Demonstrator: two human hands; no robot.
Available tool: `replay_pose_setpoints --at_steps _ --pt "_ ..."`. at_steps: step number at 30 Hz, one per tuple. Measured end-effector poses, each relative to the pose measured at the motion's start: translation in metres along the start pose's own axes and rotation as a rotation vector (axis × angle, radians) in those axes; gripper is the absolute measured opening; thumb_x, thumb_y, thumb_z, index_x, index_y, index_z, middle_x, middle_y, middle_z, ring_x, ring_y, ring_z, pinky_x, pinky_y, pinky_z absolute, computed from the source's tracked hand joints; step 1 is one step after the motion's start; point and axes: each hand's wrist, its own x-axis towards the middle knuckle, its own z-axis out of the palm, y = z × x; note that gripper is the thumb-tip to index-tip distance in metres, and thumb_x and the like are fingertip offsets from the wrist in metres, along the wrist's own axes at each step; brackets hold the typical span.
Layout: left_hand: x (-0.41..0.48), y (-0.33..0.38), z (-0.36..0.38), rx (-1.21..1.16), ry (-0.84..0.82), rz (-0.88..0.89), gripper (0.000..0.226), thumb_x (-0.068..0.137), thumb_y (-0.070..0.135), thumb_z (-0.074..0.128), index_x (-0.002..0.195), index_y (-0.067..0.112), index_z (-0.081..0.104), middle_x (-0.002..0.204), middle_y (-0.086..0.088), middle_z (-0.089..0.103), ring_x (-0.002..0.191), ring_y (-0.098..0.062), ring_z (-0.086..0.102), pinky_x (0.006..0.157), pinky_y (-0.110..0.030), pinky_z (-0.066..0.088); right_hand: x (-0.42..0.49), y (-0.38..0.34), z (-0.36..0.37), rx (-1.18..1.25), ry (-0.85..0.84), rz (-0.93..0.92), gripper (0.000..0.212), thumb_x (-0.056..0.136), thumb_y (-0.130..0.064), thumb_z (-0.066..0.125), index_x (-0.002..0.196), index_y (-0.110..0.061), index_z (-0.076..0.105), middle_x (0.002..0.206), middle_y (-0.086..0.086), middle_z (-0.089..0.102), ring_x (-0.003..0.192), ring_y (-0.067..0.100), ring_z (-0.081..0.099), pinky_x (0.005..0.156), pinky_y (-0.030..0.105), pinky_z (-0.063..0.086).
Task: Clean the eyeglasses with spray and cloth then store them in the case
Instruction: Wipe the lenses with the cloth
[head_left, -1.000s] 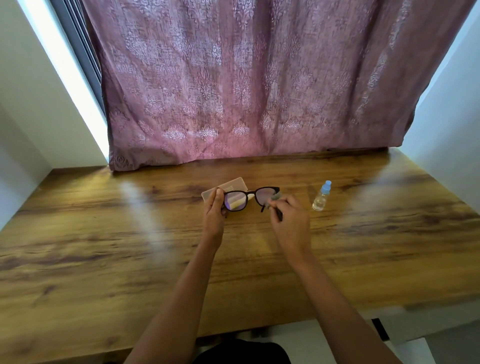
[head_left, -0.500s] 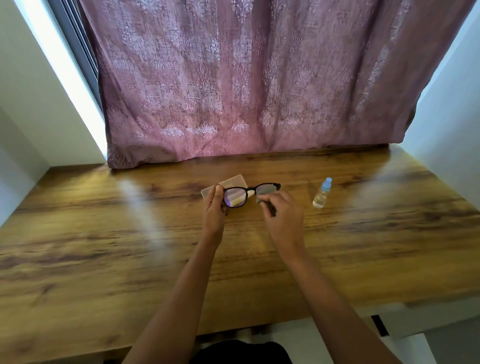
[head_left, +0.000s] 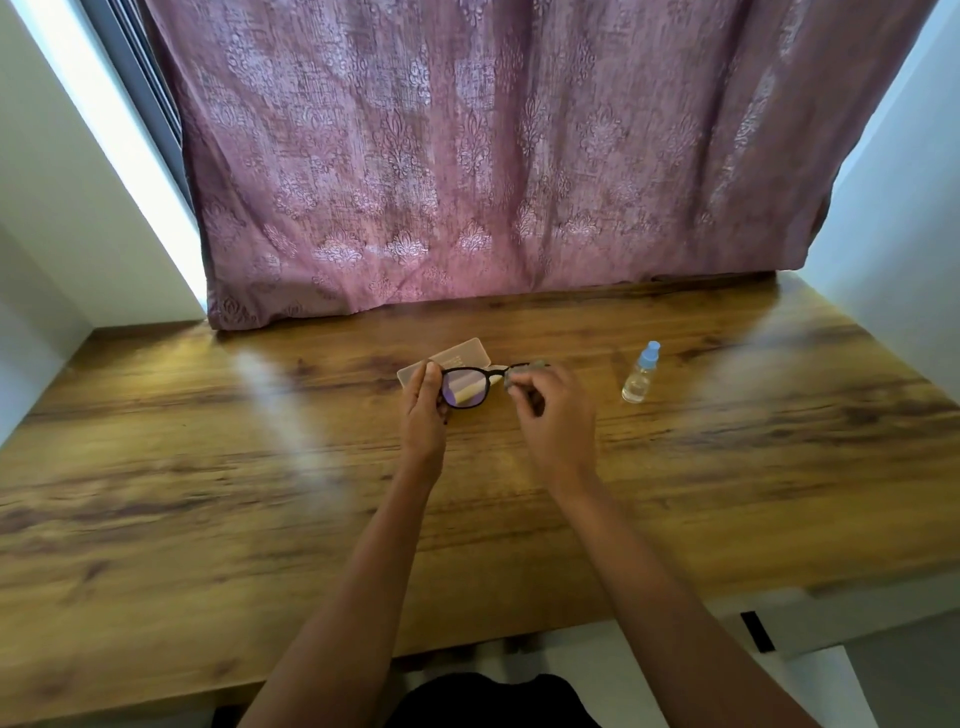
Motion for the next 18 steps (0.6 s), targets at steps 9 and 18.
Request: replay_pose_setpoints --at_steps 9,18 --pt "0.001 -0.002 -0.007 0.004 0.027 0.025 0.031 0.099 0.017 0.035 0.071 0.019 0.049 0.061 0.010 0.049 0.052 0.000 0.044 0.051 -0.020 0.032 -0.001 0.016 -0.009 -0.021 0.063 0.090 0.013 0.083 -0.006 0.063 0.094 -0.005 0.068 0.094 0.007 0.062 0.078 0.007 0.055 0.070 0.014 0.049" --pt "0.001 0.001 -0.002 -0.035 0.056 0.074 0.032 0.099 0.014 0.033 0.071 0.016 0.048 0.068 0.001 0.043 0.050 0.003 0.046 0.048 -0.010 0.038 -0.006 -0.011 0.002 -0.028 -0.009 -0.066 0.016 0.081 -0.002 0.063 0.096 -0.004 0.068 0.093 0.004 0.061 0.083 0.002 0.050 0.073 0.000 0.038"
